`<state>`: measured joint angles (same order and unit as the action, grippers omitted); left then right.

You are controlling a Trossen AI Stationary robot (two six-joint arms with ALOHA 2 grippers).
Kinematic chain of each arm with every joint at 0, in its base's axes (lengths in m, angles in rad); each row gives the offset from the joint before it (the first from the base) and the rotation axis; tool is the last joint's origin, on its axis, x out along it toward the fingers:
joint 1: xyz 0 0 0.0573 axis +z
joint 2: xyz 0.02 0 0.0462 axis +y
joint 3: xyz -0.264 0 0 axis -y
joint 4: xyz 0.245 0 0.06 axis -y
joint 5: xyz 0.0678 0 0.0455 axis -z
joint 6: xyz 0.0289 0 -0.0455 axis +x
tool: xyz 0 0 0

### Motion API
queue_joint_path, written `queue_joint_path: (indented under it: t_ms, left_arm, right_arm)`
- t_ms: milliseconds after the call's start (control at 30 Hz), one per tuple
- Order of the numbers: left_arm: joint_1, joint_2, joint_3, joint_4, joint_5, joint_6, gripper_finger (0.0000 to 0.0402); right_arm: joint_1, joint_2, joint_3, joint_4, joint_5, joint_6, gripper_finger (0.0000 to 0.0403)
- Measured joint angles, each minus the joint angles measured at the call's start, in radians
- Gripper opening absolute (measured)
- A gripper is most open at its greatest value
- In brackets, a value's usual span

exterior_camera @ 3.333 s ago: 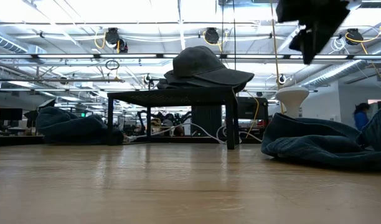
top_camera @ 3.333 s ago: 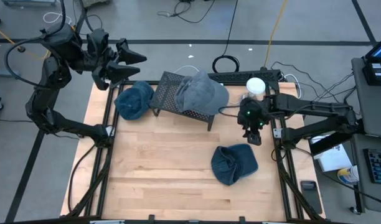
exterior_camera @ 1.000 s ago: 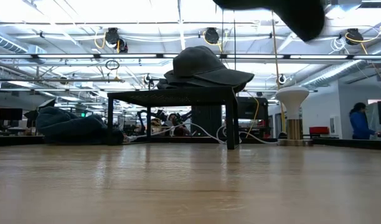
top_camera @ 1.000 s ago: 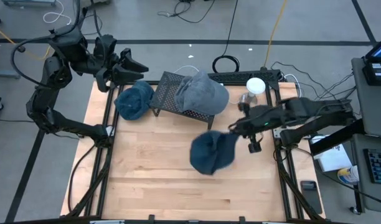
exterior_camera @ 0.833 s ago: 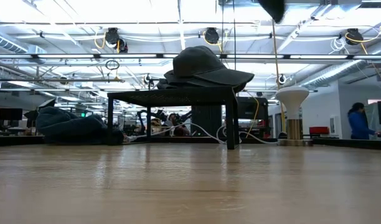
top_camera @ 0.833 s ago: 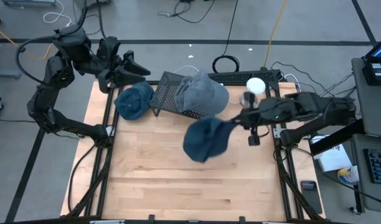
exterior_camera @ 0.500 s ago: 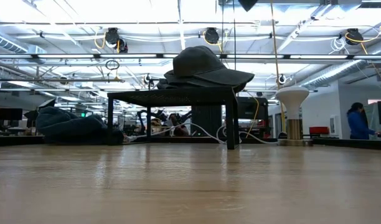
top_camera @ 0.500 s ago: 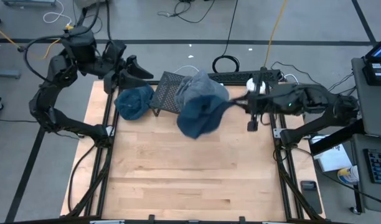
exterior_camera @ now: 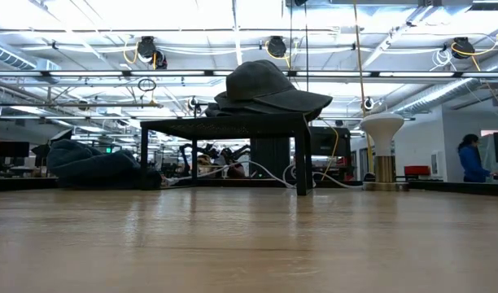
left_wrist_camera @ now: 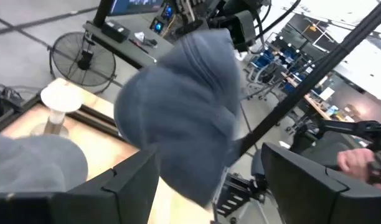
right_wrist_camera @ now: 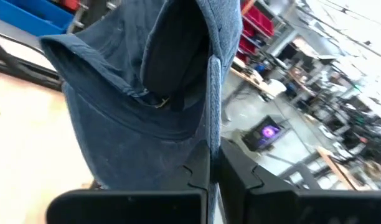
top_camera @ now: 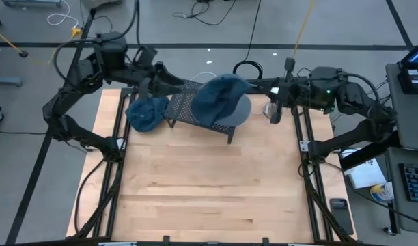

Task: Pick & Place hat
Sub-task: Put the bottom blue cap on the shelf

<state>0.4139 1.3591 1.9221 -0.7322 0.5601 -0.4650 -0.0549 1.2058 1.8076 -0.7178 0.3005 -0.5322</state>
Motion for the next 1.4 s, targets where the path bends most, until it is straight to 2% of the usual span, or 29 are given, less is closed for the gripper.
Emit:
queue_joint_path:
  t_ms: [100,267,700,867,1133,1267,1400]
  left_arm:
    - [-0.020,0.025,0.000,0.041,-0.032,0.011,0.0272]
    - [-0.057,0.072,0.000,0.057,-0.062,0.026,0.0260]
    - [-0.128,0.125,-0.001,0.124,-0.075,0.051,0.0267]
    - [-0.159,0.127,-0.001,0.048,-0.126,0.068,0.0254]
    - [-0.181,0.133,-0.001,0.056,-0.144,0.071,0.0238]
    - [-0.181,0.133,-0.001,0.054,-0.194,0.032,0.0220]
    - [-0.181,0.133,-0.001,0.055,-0.207,-0.019,0.0173]
  right_arm:
    - [-0.029,0.004,0.000,-0.001,-0.072,0.019,0.0005]
    - [-0.059,0.009,0.000,-0.001,-0.123,0.020,0.0005]
    - [-0.096,0.012,0.000,-0.088,-0.149,0.057,0.0005]
    - [-0.096,0.011,0.000,-0.079,-0.149,0.060,0.0005]
    - [-0.095,0.011,0.000,-0.079,-0.201,0.072,0.0005]
    - [-0.095,0.011,0.000,-0.081,-0.201,0.075,0.0005]
    - [-0.095,0.011,0.000,-0.072,-0.199,0.075,0.0005]
